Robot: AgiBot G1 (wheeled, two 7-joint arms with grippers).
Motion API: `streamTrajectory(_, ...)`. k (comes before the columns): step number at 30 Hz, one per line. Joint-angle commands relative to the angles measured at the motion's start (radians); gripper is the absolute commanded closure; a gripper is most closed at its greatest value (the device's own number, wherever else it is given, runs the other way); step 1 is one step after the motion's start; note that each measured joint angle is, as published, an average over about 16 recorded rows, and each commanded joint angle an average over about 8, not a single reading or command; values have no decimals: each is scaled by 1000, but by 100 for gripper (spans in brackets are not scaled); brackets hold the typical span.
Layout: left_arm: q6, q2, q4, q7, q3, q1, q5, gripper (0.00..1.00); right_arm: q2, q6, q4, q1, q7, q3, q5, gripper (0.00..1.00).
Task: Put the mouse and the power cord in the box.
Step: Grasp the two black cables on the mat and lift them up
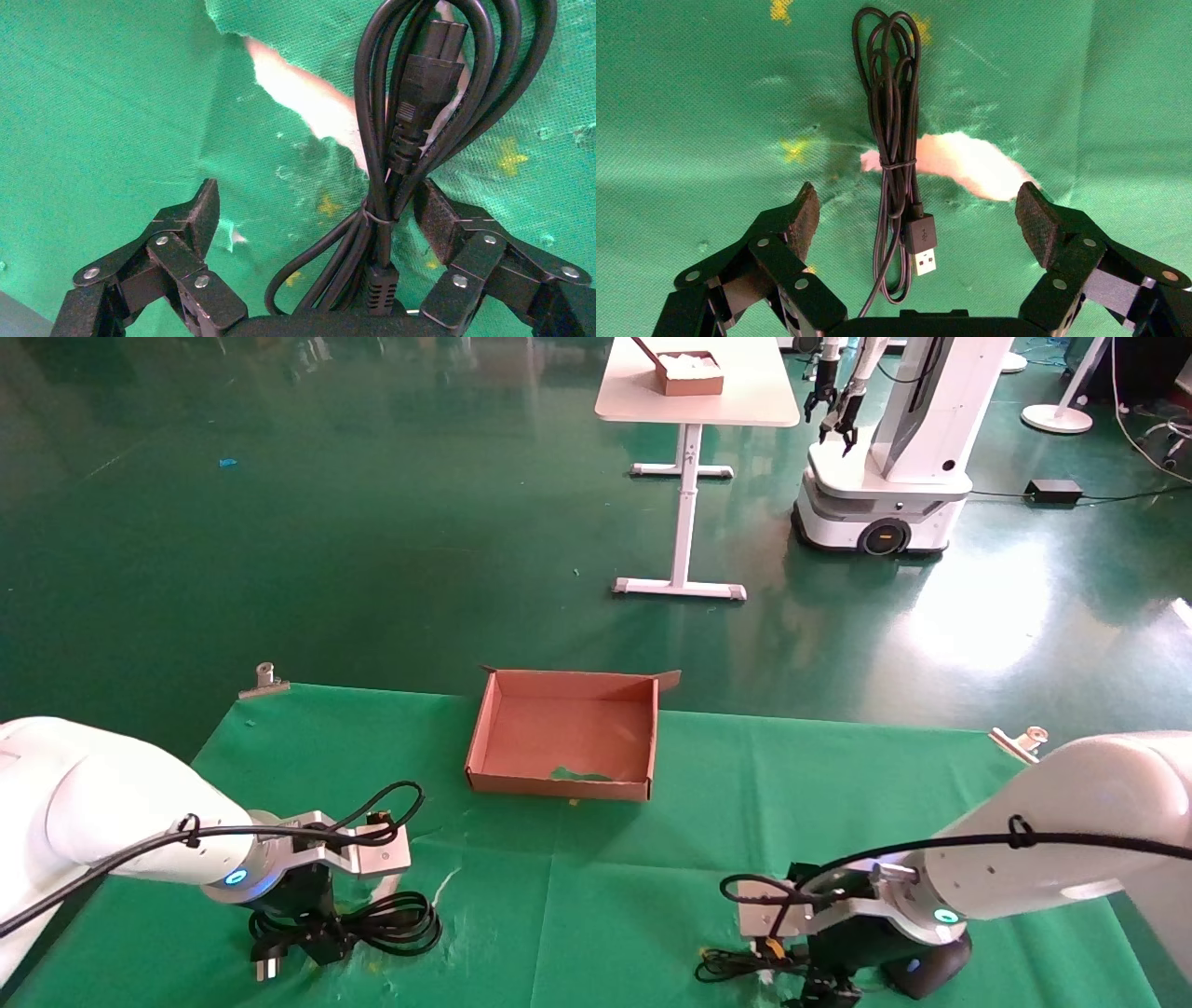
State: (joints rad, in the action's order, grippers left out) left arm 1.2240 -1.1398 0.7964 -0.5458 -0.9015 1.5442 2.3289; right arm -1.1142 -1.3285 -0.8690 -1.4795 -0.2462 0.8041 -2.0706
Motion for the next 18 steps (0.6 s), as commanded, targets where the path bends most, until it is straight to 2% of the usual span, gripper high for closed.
streamTrajectory(1, 0, 0, 0, 0, 0, 0, 0, 100, -2, 1, 3, -1, 0, 1, -1, 90)
streamTrajectory(2, 0, 0, 0, 0, 0, 0, 0, 100, -1, 1, 2, -1, 0, 0, 0, 100)
streamTrajectory(18, 0, 0, 0, 0, 0, 0, -1, 100, 5, -1, -8, 3, -1, -2, 3, 100)
